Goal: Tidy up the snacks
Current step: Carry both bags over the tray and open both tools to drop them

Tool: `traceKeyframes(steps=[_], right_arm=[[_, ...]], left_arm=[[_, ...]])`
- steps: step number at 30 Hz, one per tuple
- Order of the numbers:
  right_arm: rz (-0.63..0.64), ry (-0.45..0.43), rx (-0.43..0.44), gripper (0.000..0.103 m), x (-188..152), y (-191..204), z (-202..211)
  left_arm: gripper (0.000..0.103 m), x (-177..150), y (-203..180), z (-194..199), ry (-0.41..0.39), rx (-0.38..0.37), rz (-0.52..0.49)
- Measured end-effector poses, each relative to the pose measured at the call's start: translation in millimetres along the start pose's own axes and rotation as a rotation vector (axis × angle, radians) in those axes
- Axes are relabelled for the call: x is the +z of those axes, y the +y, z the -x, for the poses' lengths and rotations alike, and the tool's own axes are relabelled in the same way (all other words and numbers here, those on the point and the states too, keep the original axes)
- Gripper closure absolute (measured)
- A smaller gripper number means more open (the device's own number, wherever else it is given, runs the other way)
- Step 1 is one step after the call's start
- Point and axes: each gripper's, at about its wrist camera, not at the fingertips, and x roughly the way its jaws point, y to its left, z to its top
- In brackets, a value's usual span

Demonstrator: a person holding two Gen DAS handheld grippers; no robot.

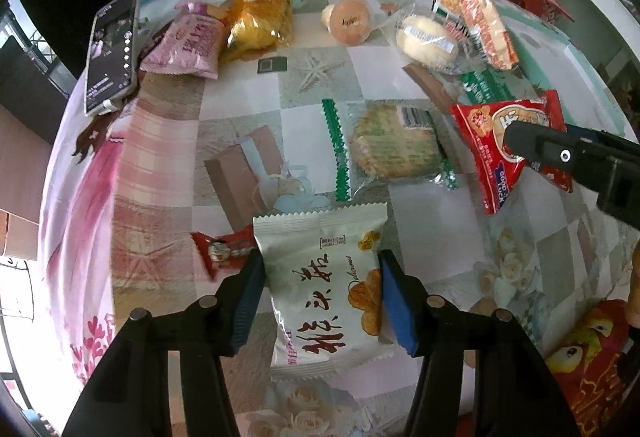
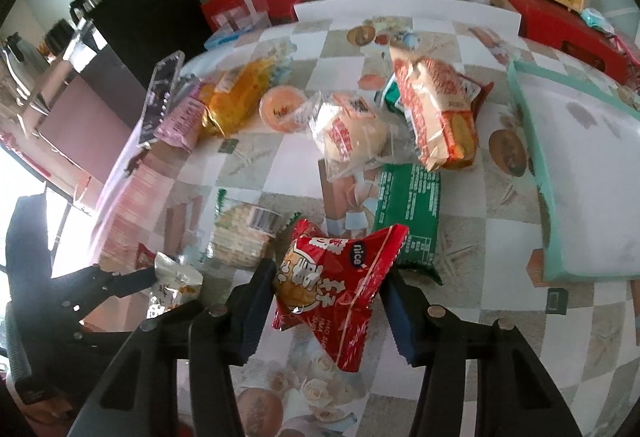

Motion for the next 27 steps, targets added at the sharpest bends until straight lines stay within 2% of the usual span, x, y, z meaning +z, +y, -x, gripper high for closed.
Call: traceKeyframes(steps=[6,10,13,17,27], right_arm=[[-0.003,-0.078,0.003,0.048,5.4,-3.7,27.6],[-0.027,-0.126,-0.021,0.048,18.6,-14.1,42.0],[-0.068,-0.152,-0.046,0.048,32.4,-25.9,48.3],[-0.132,-0.208,-0.09,0.048,51.2,-49.8,64.0],[-0.329,-0.278,-0.182,0.047,70.8,-133.5,82.1]], left_arm=[[0.045,4.3,8.4,31.5,-0.06,-0.012,0.004],[0.045,24.8,5.7,53.9,-0.121,0.006,-0.007],[0.045,50.0,-13.7,76.6,-0.169,0.026,0.003],[0.045,82.0,-34.9,82.6,-0.226,0.035,0.006],[0.045,150.8,-102.2,89.9,-0.311,-0.045,-0.026]])
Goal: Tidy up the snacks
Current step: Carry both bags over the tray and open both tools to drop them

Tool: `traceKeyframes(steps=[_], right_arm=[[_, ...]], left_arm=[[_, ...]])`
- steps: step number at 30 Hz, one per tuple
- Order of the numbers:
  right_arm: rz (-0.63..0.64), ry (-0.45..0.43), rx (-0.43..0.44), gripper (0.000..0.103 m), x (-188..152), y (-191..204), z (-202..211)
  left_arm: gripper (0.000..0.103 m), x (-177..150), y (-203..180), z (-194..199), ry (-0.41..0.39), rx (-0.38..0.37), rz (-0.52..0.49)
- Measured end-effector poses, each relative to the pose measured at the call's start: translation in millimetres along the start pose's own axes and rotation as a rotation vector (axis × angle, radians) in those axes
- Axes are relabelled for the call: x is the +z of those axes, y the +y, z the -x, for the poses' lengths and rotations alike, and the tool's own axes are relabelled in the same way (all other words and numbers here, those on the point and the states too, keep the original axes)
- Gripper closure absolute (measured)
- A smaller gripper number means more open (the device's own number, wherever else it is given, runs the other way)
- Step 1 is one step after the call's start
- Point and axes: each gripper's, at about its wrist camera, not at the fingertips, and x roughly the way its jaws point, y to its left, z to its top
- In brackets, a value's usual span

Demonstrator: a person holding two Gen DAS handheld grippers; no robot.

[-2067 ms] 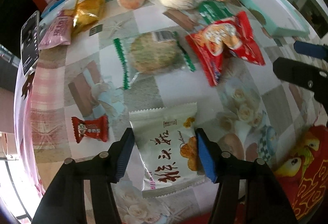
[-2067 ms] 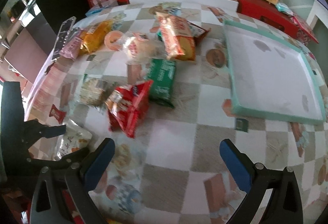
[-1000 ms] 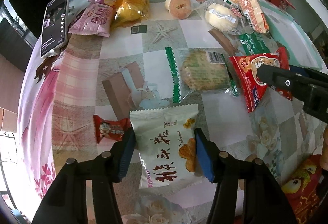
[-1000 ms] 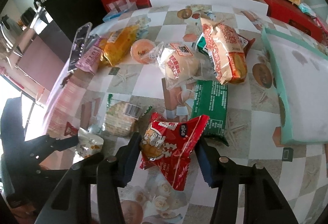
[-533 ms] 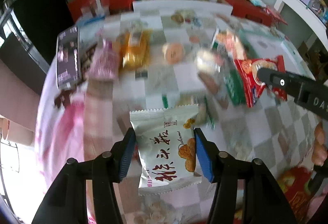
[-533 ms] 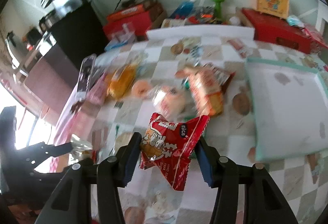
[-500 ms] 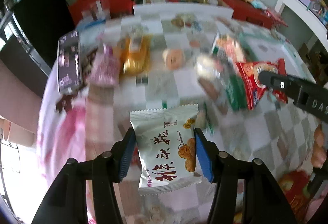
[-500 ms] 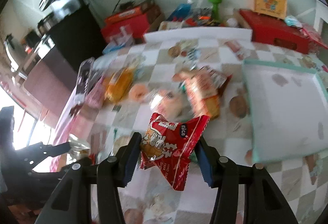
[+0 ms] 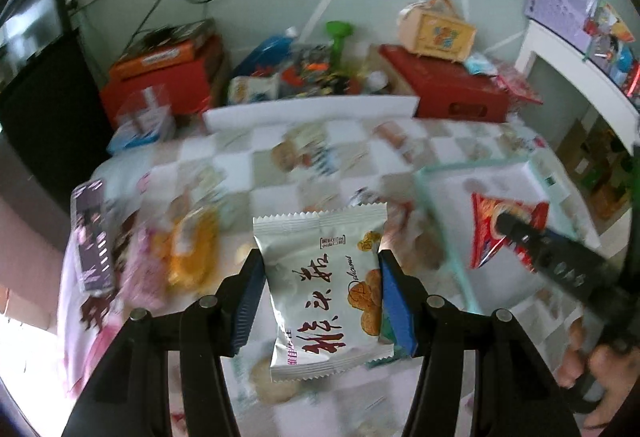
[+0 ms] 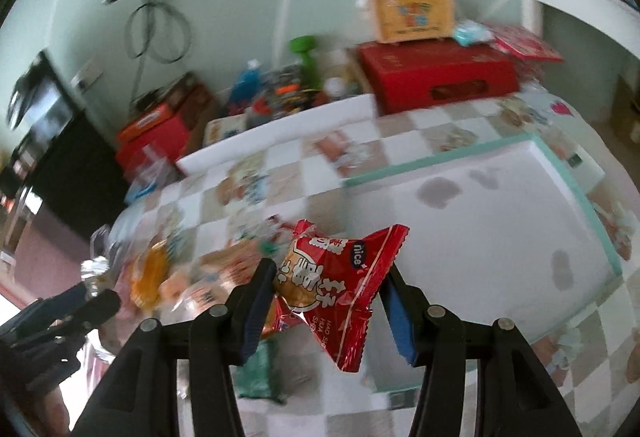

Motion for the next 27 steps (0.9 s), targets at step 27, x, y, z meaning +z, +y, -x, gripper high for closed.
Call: traceKeyframes(steps=[27], right_arm=[[-0.463,-0.018,-0.278,0.044,2.7,-221.6,-19.4]], left_arm=[[0.019,40.0,-200.2,-133.0,0.129,-0.17,-0.166]])
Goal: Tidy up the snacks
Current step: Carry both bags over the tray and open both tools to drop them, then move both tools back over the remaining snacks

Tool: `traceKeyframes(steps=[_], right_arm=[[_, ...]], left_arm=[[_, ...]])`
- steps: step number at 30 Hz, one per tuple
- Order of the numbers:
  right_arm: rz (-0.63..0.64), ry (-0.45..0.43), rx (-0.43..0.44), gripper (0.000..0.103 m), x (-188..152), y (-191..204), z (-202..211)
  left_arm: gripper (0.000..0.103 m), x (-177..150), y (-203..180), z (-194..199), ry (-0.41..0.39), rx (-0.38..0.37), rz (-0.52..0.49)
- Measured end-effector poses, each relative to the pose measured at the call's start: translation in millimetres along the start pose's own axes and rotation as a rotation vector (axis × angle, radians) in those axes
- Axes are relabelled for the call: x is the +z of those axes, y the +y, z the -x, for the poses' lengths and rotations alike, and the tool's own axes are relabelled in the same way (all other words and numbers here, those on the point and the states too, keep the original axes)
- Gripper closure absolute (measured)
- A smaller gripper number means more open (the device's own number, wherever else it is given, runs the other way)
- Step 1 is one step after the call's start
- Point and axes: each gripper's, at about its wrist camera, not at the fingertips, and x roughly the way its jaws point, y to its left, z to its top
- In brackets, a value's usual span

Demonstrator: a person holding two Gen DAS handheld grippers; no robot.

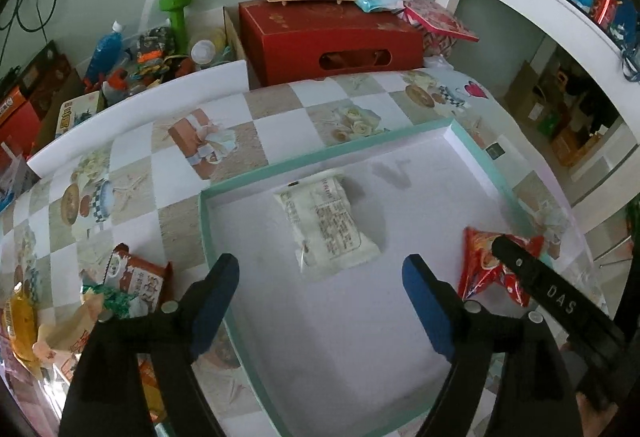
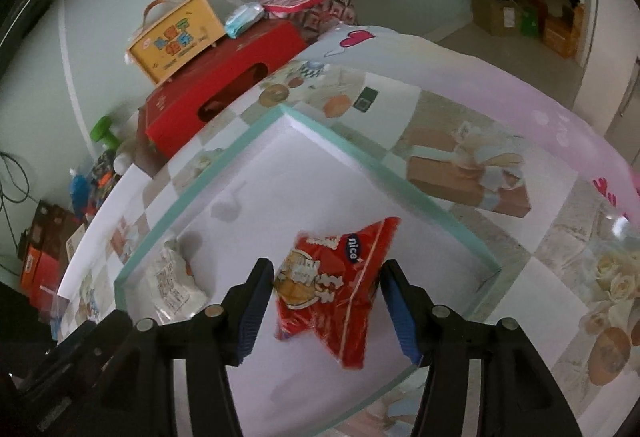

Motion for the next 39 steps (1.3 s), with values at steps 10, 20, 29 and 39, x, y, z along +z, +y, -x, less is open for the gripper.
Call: traceKeyframes(steps=[10,20,29,39], right_arm=[[0.084,-0.002,-0.015,0.025,-9.9,18.0,11.5],[0.297,0.002,0.081,0.019,-45.2,97.0,30.6],[0.442,0.038,0.135,0.019,-92.6,158.0,38.7],[0.619,0.144,0.18,0.019,-172.8,203.7,37.5]], left_arm=[[0.012,-26.3,63.8,57.2,-0.106,0.083,0.184],[0.0,-89.0,176.2,116.6,-0.2,0.251,0.454],[0.0,-140.5,239.0,131.6,-0.138,0.38,0.578],[0.0,-182.9,231.3,107.6,-0.005,0.336,0.546]])
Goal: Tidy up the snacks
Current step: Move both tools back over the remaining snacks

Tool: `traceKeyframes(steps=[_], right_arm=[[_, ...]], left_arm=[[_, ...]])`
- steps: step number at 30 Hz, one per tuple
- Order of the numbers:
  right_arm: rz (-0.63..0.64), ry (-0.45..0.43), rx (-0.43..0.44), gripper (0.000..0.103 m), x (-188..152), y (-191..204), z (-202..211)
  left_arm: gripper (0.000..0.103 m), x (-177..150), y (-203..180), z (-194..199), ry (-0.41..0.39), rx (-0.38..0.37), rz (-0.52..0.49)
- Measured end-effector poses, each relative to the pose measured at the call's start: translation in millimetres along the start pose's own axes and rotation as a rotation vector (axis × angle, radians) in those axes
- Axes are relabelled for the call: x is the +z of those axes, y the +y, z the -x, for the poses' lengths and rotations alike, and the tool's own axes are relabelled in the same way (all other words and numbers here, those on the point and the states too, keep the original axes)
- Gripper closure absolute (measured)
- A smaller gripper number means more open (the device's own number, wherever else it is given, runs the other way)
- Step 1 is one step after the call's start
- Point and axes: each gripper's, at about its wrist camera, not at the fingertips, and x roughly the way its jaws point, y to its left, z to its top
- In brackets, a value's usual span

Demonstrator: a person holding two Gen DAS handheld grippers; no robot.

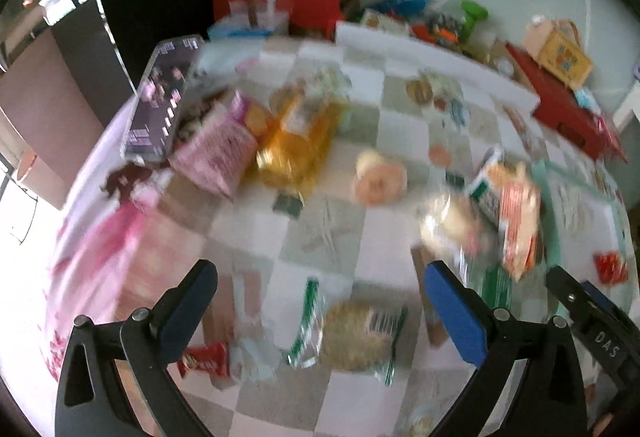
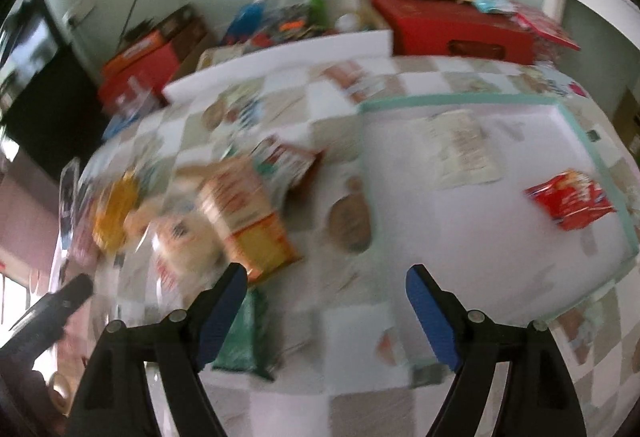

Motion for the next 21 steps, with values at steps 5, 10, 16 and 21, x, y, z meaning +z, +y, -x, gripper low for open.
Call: traceKeyframes(steps=[5,10,16,21], right_arm=[[0.056,0.065,0.012,0.019,-19.8,23.1,-14.6],[0.077,0.071,0.017,0.019,-24.4,32.1,-15.7],[0.079,0.084,0.01,0.019,-24.2,35.0,-24.9],[0.077,0.086,0.007,0.019,-25.4,35.1,-25.8]], left_arm=[[0.0,-15.9,-2.4,-18.1,0.08,-0.017,-0.023],[0.0,-23.2,-4.9,-26.9,0.114,-0.036,-0.04],[0.001,-25.7,-9.9,-33.4,0.129,-0.037,-0.073],[0.002,-24.7,-10.0,-41.5,0.149,-0.031,-0.076]])
